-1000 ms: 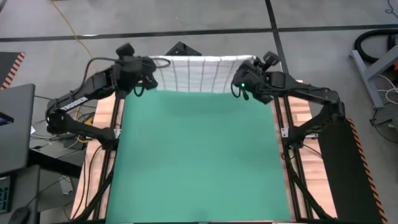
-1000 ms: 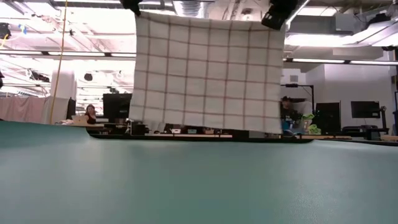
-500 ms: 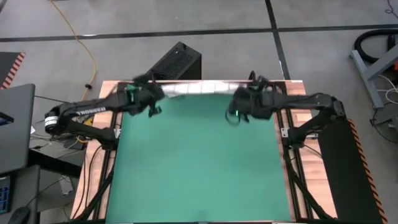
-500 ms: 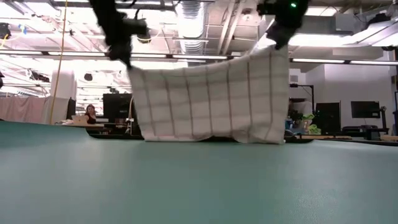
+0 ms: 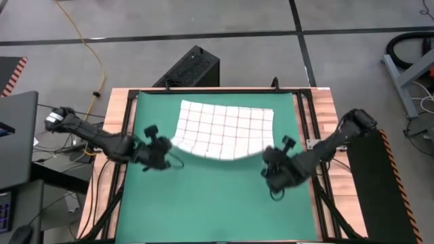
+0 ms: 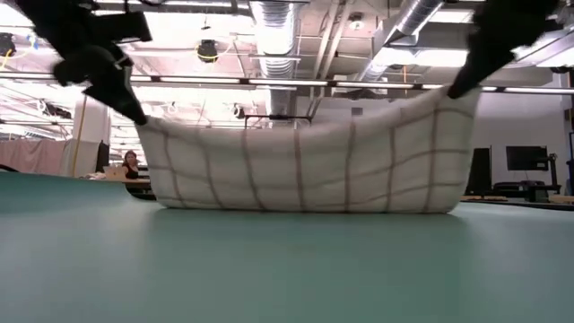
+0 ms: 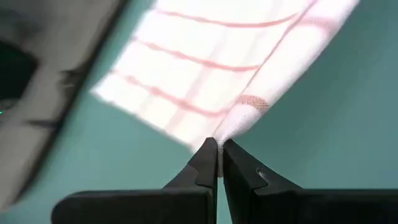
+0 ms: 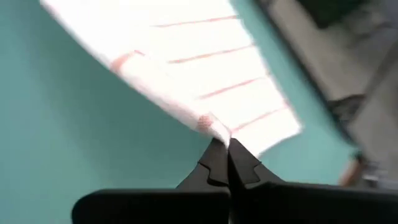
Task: Roll towel into tight, uniform cylinder
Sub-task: Fold the white towel
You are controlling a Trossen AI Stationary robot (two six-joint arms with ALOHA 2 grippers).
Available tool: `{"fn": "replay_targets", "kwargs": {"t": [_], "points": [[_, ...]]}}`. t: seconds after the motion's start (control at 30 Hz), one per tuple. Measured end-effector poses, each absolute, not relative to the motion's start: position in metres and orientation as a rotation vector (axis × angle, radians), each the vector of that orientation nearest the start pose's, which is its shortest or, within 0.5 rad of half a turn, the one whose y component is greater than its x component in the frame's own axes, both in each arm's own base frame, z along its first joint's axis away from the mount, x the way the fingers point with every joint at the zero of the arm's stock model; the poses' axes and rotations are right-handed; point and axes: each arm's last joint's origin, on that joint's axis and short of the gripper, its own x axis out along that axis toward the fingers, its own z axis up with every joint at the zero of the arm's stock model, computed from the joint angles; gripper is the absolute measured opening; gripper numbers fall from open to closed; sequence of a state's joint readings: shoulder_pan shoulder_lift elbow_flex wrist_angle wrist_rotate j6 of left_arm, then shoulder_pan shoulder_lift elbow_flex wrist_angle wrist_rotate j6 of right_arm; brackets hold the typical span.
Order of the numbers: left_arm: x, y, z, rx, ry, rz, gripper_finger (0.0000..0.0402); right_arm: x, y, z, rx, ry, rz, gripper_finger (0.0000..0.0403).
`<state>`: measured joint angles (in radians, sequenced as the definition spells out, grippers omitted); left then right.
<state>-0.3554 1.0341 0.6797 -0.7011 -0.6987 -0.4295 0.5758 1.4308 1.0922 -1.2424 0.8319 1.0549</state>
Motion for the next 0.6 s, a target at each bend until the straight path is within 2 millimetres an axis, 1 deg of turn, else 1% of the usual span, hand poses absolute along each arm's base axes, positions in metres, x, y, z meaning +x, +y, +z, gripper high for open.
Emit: {"fn": "replay_targets", "kwargs": {"t": [0.13, 0.3, 0.43, 0.6], "points": [[0.178, -0.079, 0.208, 0.119, 0.797, 0.345, 0.0, 0.21, 0.142, 0.238, -0.042, 0.881, -0.608, 0.0001], [0.179, -0.111, 0.192, 0.093, 0.8, 0.258, 0.0, 0.216, 0.168, 0.218, -0.016, 0.918, -0.523, 0.0001], [0.178, -0.124, 0.177, 0.088, 0.853, 0.247, 0.0, 0.22, 0.175, 0.2, -0.022, 1.006, -0.513, 0.0], [0.178, -0.13, 0.159, 0.058, 0.953, 0.257, 0.0, 0.221, 0.178, 0.187, -0.029, 1.09, -0.512, 0.0]]}}
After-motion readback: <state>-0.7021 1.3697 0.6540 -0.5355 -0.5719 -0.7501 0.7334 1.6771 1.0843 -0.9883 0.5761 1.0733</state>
